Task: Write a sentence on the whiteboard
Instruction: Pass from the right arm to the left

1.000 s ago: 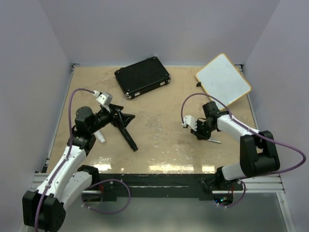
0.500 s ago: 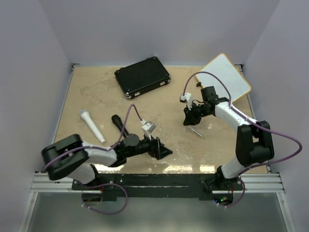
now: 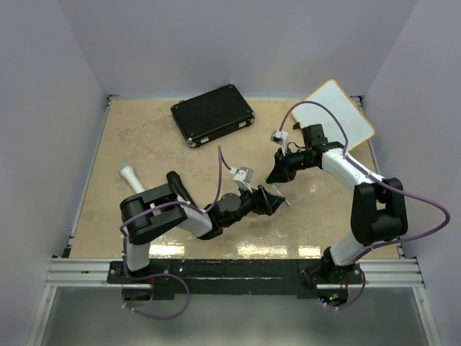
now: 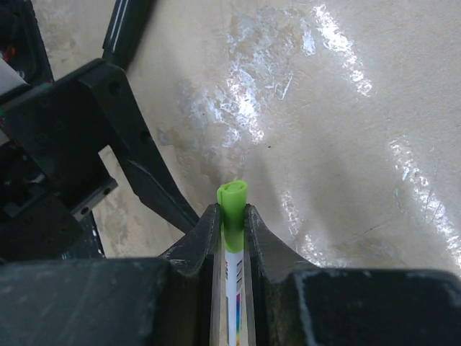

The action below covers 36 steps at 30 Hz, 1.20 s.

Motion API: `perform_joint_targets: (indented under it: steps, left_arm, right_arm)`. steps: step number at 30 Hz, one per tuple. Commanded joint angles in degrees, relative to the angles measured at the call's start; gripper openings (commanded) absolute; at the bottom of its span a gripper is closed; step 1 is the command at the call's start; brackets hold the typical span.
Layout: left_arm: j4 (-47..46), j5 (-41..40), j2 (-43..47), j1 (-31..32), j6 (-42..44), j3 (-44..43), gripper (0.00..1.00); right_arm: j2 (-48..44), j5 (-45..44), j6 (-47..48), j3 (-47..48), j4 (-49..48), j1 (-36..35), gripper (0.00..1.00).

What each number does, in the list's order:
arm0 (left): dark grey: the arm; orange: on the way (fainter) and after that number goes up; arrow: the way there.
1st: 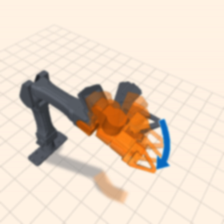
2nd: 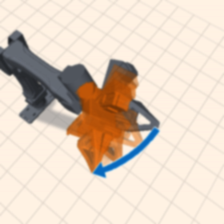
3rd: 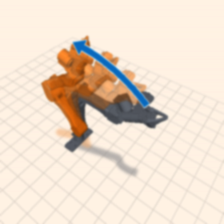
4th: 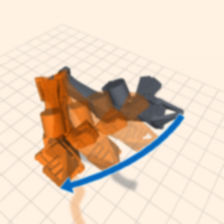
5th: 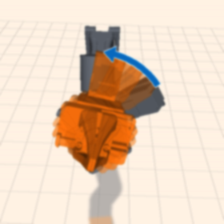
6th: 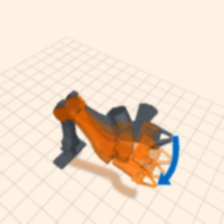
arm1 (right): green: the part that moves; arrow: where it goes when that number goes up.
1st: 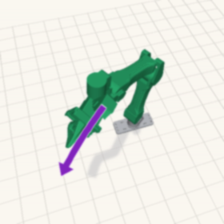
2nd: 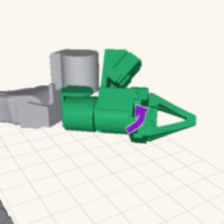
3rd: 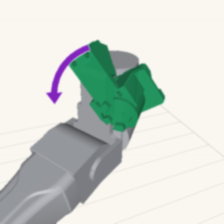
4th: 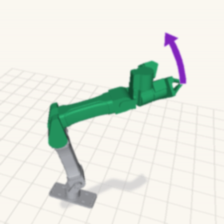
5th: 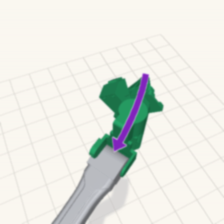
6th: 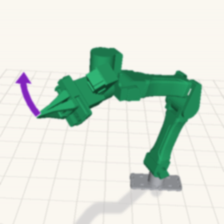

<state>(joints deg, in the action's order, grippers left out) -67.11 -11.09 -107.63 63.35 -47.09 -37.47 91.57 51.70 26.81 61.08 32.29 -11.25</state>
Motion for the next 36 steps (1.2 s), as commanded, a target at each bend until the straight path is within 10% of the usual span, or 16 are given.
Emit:
perform_joint_targets:
  steps: [1,17,22,25,26,29,36]
  left_arm:
    - [3.47,-5.17,-1.61,0.37,0.15,-5.5,0.76]
    - [14.64,-4.2,-5.57,-0.33,-0.72,-15.34,0.34]
    - [12.37,-1.75,-5.13,-1.82,0.68,-14.47,0.07]
    - [8.06,3.34,-2.94,-3.58,3.14,-10.96,0.0]
    - [7.35,8.23,-1.19,-4.28,3.75,-8.43,0.0]
    - [5.42,21.57,4.16,-8.5,5.34,-2.09,0.0]
    - [35.4,43.59,17.01,-12.37,21.74,-2.77,0.0]
  right_arm:
    - [0.54,6.21,-3.6,2.73,-1.18,1.22,0.0]
    - [0.28,11.31,-6.86,2.99,-1.44,4.56,0.0]
    - [-0.86,11.84,-7.38,2.29,-2.06,4.65,0.0]
    - [-1.39,11.76,-5.56,3.69,1.42,5.18,0.3]
    - [-1.22,11.23,2.55,7.52,5.46,5.79,0.54]
    - [-0.43,9.39,18.99,15.0,21.2,8.24,0.83]
    - [-4.11,6.21,47.69,15.66,39.31,9.14,0.99]
